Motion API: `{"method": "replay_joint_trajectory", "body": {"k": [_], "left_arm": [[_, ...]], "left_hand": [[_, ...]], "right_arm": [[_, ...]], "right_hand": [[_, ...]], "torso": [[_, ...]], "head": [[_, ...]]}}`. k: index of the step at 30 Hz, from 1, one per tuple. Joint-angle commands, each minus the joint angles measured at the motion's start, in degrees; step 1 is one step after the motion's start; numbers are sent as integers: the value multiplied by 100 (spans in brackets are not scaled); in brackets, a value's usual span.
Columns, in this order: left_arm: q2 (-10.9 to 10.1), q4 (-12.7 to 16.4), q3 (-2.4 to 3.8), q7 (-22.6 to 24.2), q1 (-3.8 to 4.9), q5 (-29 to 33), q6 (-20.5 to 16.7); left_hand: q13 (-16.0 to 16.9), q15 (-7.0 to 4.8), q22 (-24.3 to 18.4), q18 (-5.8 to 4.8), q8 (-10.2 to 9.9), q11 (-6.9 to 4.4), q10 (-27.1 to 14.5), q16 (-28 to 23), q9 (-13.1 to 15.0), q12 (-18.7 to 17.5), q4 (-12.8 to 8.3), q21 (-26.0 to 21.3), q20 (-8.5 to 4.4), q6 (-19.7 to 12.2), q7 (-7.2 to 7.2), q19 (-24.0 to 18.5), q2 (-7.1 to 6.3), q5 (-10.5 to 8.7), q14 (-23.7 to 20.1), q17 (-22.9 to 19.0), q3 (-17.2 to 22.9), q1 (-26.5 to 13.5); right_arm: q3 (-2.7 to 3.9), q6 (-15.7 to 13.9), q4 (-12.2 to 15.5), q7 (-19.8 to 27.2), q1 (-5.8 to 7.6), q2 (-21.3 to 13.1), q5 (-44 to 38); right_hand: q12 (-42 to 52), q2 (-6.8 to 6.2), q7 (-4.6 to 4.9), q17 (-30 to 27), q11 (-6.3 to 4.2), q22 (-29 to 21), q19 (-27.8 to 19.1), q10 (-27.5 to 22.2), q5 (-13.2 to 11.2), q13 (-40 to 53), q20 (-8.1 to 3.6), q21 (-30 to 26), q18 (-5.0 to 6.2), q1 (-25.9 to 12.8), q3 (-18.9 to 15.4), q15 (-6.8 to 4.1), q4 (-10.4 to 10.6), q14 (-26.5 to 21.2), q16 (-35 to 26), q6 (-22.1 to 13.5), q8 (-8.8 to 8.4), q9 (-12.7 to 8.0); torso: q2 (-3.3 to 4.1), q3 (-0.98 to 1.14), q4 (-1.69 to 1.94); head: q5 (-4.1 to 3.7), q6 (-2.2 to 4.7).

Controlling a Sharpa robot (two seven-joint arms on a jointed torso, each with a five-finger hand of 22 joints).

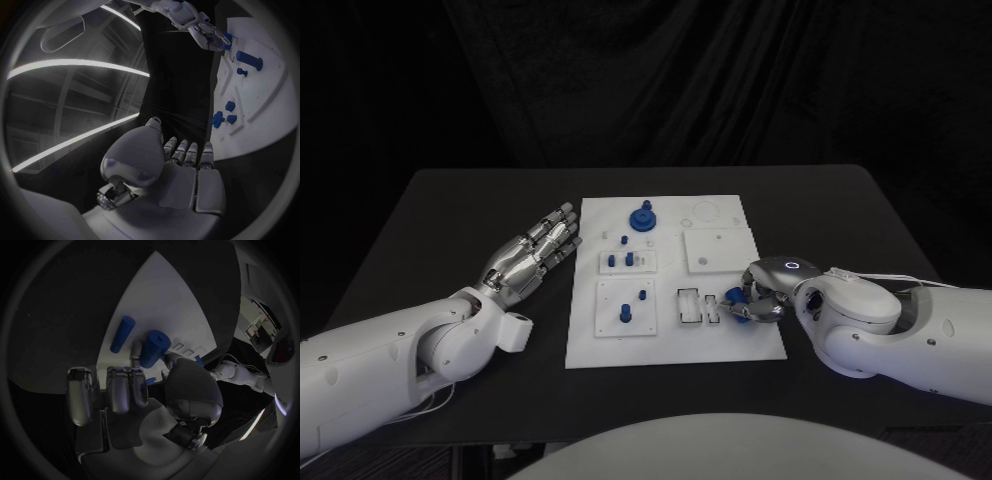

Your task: Assemble the parts on the task board

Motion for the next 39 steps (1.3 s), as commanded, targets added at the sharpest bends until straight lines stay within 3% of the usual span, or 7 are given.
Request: {"method": "replay_joint_trajectory", "body": {"k": [1,5,16,21,27,34,39], "left_arm": [[3,4,6,-2,-13,20,112],[3,-4,6,-22,-17,20,118],[7,-13,6,-51,-40,20,141],[9,-14,6,-50,-50,20,136],[29,-25,6,-61,-54,21,128],[58,-30,6,-67,-56,21,127],[69,-34,6,-70,-58,21,135]], "left_hand": [[9,53,5,112,22,34,6,-21,6,25,11,-4,44,25,40,14,-17,29,-2,-5,40,63],[9,53,6,116,33,30,6,-21,8,23,-2,-3,47,42,72,15,-18,73,-2,-5,58,84],[10,80,6,108,41,20,6,-21,7,22,-35,-3,62,44,105,15,-17,145,-2,-5,94,126],[9,83,6,106,42,19,6,-21,7,19,-42,-3,64,45,108,15,-18,161,-2,-5,101,135],[10,87,7,104,47,21,7,-21,8,22,-48,-2,65,51,107,16,-19,163,-2,-5,109,142],[10,91,8,102,51,24,8,-21,9,25,-35,-2,67,55,111,17,-21,128,-2,-5,106,133],[12,91,7,102,52,24,8,-21,9,34,-35,-2,68,57,111,17,-21,130,-2,-5,107,132]], "right_arm": [[-18,62,-30,-27,-52,16,374],[-17,-2,-33,3,-63,22,600],[-14,-869,154,279,-58,-93,1275],[-11,-1281,319,402,136,-164,1714],[-11,-1472,462,616,434,-192,2353],[-12,-1495,501,753,546,-105,2789],[-13,-1379,436,745,515,32,2968]], "right_hand": [[15,4,-20,1508,-40,1510,594,606,267,1508,-55,15,-44,137,74,-52,-10,611,17,43,-46,25],[15,-83,-37,1508,-56,1510,594,606,970,1508,-64,15,-44,437,226,-61,-71,611,17,31,-50,157],[15,-237,-141,1508,-151,1510,594,606,1955,1508,-128,15,-44,1149,561,-135,-358,611,17,17,174,612],[15,-282,-157,1508,-169,1510,594,606,2015,1508,-139,15,-44,1209,586,-144,-399,611,17,17,209,681],[15,-305,-171,1508,-184,1510,594,606,2019,1508,-142,15,-44,1205,584,-146,-393,611,17,46,230,713],[15,-307,-174,1508,-187,1510,594,606,2017,1508,-143,15,-44,1203,585,-148,-389,611,17,52,235,720],[15,-290,-175,1508,-193,1510,594,606,1976,1508,-148,15,-44,1173,591,-154,-343,611,17,47,228,738]], "torso": [[2,3,1],[4,3,0],[6,13,-1],[3,11,-14],[-1,11,-7],[0,4,6],[-9,-7,33]], "head": [[15,-1],[29,-1],[56,-1],[61,-1],[49,-1],[63,-1],[49,-1]]}}
